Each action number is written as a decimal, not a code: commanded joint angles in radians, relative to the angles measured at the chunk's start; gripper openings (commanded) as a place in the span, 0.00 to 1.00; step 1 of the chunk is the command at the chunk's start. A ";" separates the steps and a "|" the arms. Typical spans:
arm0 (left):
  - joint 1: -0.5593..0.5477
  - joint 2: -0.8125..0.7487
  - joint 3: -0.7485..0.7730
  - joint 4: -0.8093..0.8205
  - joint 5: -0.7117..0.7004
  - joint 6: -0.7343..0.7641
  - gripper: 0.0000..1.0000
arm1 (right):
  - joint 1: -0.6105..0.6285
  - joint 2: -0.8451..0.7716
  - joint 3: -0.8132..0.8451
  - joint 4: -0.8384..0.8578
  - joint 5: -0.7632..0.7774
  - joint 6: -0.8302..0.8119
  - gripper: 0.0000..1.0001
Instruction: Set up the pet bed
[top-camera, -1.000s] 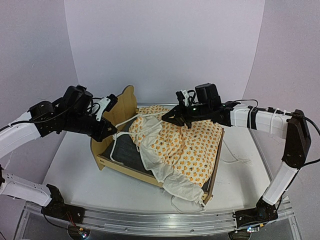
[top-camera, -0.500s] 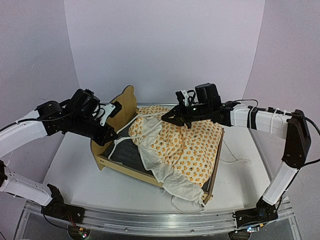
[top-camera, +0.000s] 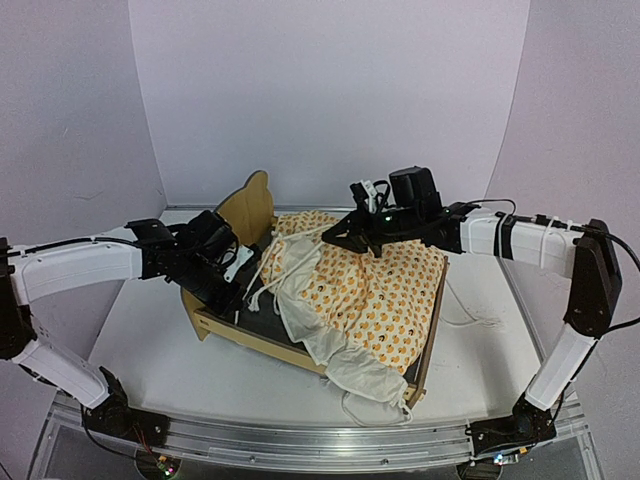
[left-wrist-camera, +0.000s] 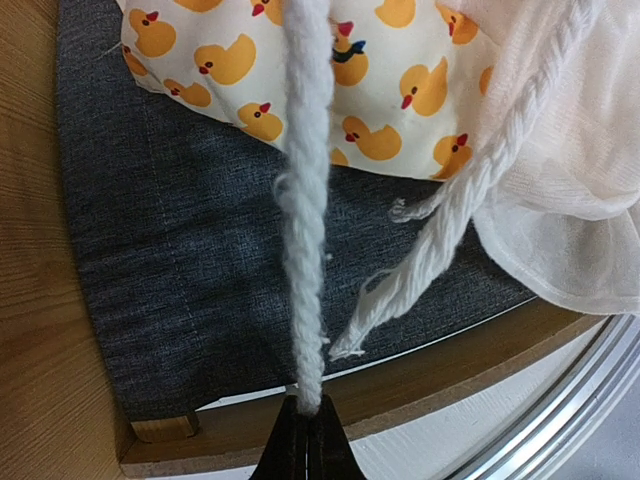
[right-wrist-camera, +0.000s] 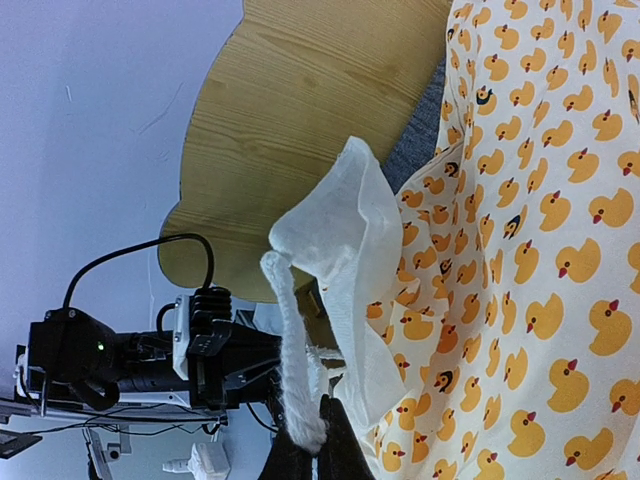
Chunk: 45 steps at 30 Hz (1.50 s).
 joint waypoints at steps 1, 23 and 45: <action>0.003 0.012 -0.014 0.059 0.033 0.008 0.00 | 0.008 -0.018 0.048 0.023 -0.010 0.000 0.00; 0.001 -0.300 -0.225 0.755 0.265 -0.150 0.83 | 0.137 0.086 0.147 0.045 -0.057 0.078 0.00; 0.000 -0.215 -0.227 0.598 0.279 -0.115 0.00 | 0.191 0.126 0.176 0.144 -0.058 0.164 0.00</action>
